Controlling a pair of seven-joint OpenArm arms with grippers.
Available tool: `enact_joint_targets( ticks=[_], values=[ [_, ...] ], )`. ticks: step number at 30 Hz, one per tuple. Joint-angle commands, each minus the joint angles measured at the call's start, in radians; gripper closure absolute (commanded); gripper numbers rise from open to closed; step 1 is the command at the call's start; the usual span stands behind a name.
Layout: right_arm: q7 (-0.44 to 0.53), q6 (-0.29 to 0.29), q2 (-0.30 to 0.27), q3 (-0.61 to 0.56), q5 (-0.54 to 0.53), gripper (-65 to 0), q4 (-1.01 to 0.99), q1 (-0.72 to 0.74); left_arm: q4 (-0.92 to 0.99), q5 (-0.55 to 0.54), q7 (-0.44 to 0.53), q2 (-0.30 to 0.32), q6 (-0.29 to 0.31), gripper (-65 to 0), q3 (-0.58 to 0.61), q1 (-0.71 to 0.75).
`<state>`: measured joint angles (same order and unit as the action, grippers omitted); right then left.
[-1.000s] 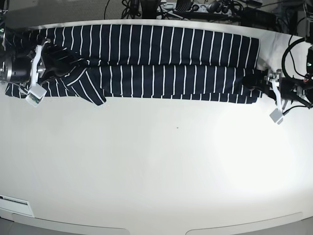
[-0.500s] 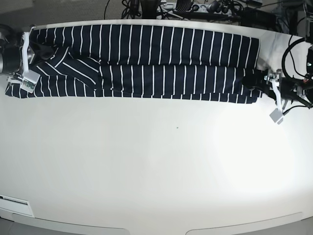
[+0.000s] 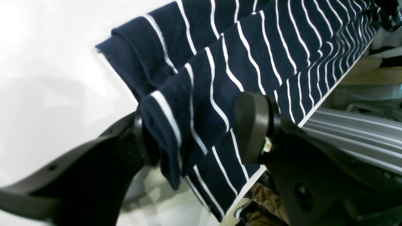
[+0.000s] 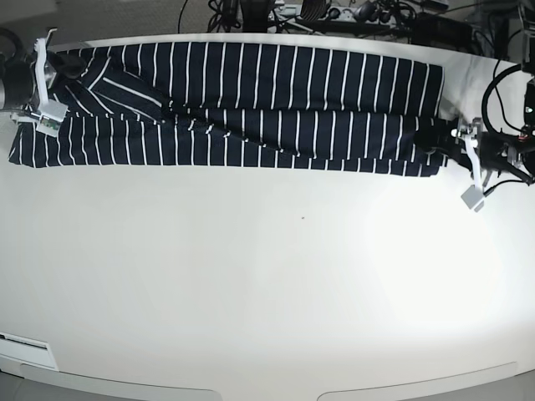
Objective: Fold the T-shirt properly
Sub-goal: 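Release the shirt and lift both grippers away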
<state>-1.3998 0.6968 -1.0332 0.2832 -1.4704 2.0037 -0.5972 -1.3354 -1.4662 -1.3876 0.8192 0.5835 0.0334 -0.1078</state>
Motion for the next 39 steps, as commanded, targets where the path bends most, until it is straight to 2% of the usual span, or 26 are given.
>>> enact_joint_targets(
  ticks=[1, 5, 6, 9, 10, 12, 14, 19, 23, 25, 28, 29, 31, 33, 36, 39],
  values=[
    [0.004, 0.001, -0.025, 0.013, -0.013, 0.0, 0.01, 0.006, -0.011, -0.017, 0.004, 0.026, 0.0, -37.7, -0.011, -0.015],
    [0.004, 0.001, -0.025, 0.013, -0.013, 0.0, 0.011, 0.011, -0.011, -0.017, 0.004, 0.026, 0.0, -37.7, -0.011, -0.015],
    [0.004, 0.001, -0.025, 0.013, -0.013, -1.8, 0.01, 0.01, -0.011, -0.017, 0.004, 0.026, 0.0, -37.7, -0.011, -0.015],
    [0.004, 0.001, -0.026, 0.013, -0.013, -24.6, 0.011, 0.01, -0.011, -0.017, 0.005, 0.026, 0.0, -37.7, -0.011, -0.016],
    [0.004, 0.001, -0.026, 0.013, -0.013, -30.4, 0.011, 0.013, -0.011, -0.017, 0.008, 0.026, 0.0, -37.7, -0.011, -0.015],
    [0.004, 0.001, -0.025, 0.013, -0.013, -33.4, 0.011, 0.027, -0.011, -0.017, 0.008, 0.026, 0.0, -37.7, -0.011, -0.015],
    [0.053, 0.001, -0.016, 0.013, -0.013, -33.4, 0.011, 0.068, -0.011, -0.017, 0.008, 0.026, 0.0, -37.7, -0.011, -0.015],
    [0.066, 0.001, 0.115, 0.013, -0.013, -33.4, 0.011, 0.23, -0.011, -0.017, 0.008, 0.026, 0.0, -37.7, -0.011, -0.015],
    [0.066, 0.001, 0.192, 0.013, -0.013, -32.4, 0.011, 0.299, -0.011, -0.017, 0.008, 0.026, 0.0, -37.7, -0.011, -0.015],
    [0.064, 0.001, 0.226, 0.013, -0.013, -24.4, 0.011, 0.3, -0.011, -0.017, 0.008, 0.026, 0.0, -37.7, -0.011, -0.015],
    [0.065, 0.001, 0.283, 0.013, -0.013, 0.0, 0.01, 0.277, -0.011, -0.017, 0.008, 0.026, 0.0, -37.7, -0.011, -0.015],
    [0.065, 0.001, 0.303, 0.013, -0.013, 0.0, 0.01, 0.264, -0.011, -0.017, 0.008, 0.026, 0.0, -37.7, -0.011, -0.015],
    [0.087, 0.001, 0.346, 0.013, 0.071, 0.0, 0.01, 0.237, -0.011, -0.017, 0.008, 0.026, 0.002, -37.7, -0.011, -0.018],
    [0.131, 0.001, 0.39, 0.013, 0.232, 0.0, 0.01, 0.216, -0.011, -0.017, 0.008, 0.026, 0.018, -37.7, -0.011, -0.027],
    [0.256, 0.001, 0.442, 0.013, 0.476, 0.0, 0.006, 0.178, -0.011, -0.017, 0.008, 0.026, 0.022, -37.7, -0.011, -0.054],
    [0.377, 0.001, 0.48, 0.013, 0.626, 0.0, -0.022, 0.132, -0.011, -0.017, 0.008, 0.026, 0.022, -37.7, -0.011, -0.082]
  ],
)
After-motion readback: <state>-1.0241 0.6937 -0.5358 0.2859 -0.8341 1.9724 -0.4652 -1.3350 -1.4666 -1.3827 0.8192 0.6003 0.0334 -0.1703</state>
